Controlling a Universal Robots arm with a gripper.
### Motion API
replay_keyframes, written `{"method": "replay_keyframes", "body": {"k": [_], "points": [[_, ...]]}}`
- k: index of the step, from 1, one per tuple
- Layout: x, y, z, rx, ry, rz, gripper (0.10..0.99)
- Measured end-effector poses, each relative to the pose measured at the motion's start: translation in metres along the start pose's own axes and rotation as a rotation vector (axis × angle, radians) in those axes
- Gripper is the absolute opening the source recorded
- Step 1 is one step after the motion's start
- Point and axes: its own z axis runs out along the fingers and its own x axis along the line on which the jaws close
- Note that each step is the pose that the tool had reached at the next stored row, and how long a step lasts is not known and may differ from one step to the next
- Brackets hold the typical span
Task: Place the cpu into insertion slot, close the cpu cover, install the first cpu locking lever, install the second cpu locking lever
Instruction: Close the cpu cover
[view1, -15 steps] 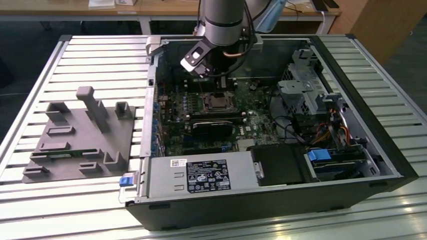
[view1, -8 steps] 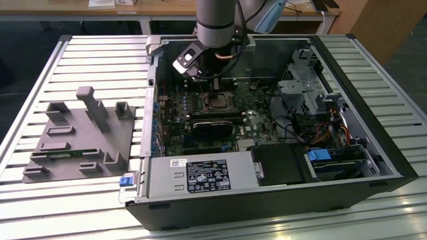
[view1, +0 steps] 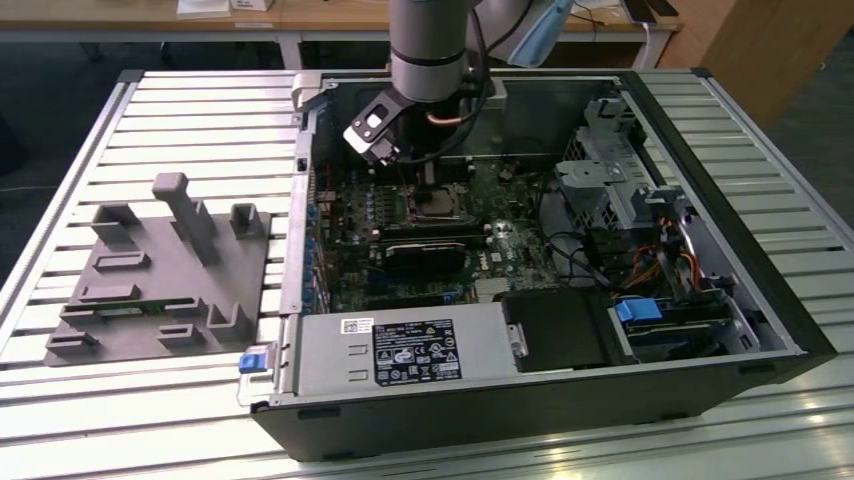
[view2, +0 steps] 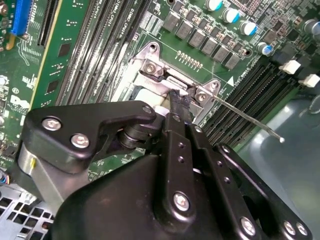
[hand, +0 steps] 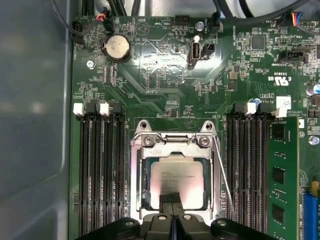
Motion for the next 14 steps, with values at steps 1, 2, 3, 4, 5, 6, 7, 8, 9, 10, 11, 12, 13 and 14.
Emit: {"method": "replay_keyframes", "body": {"k": [1, 2, 3, 4, 5, 6, 7, 8, 9, 10, 11, 12, 13, 14], "points": [[0.0000, -0.0001, 0.0009, 0.000, -0.0001, 0.000, 0.106], [0.0000, -0.0002, 0.0015, 0.001, -0.0003, 0.000, 0.106], [-0.0001, -0.0002, 0.0016, 0.001, -0.0004, 0.000, 0.106], [-0.0001, -0.0002, 0.0016, 0.001, -0.0005, 0.000, 0.106], [-0.0001, -0.0002, 0.0016, 0.001, -0.0004, 0.000, 0.106], [0.0000, -0.0002, 0.0014, 0.001, -0.0001, 0.000, 0.106], [0.0000, -0.0002, 0.0009, 0.000, 0.0002, 0.000, 0.106], [0.0000, -0.0001, -0.0004, 0.001, 0.0001, 0.000, 0.106], [0.0000, -0.0001, -0.0018, 0.001, -0.0001, 0.000, 0.106], [0.0000, -0.0001, -0.0031, 0.001, -0.0001, 0.000, 0.106], [0.0000, -0.0001, -0.0044, 0.001, -0.0001, 0.000, 0.106], [0.0000, 0.0000, -0.0053, 0.001, -0.0001, 0.000, 0.106], [0.0000, 0.0001, -0.0053, 0.001, 0.0001, 0.000, 0.106], [0.0000, 0.0004, -0.0053, 0.001, 0.0001, 0.000, 0.106]]}}
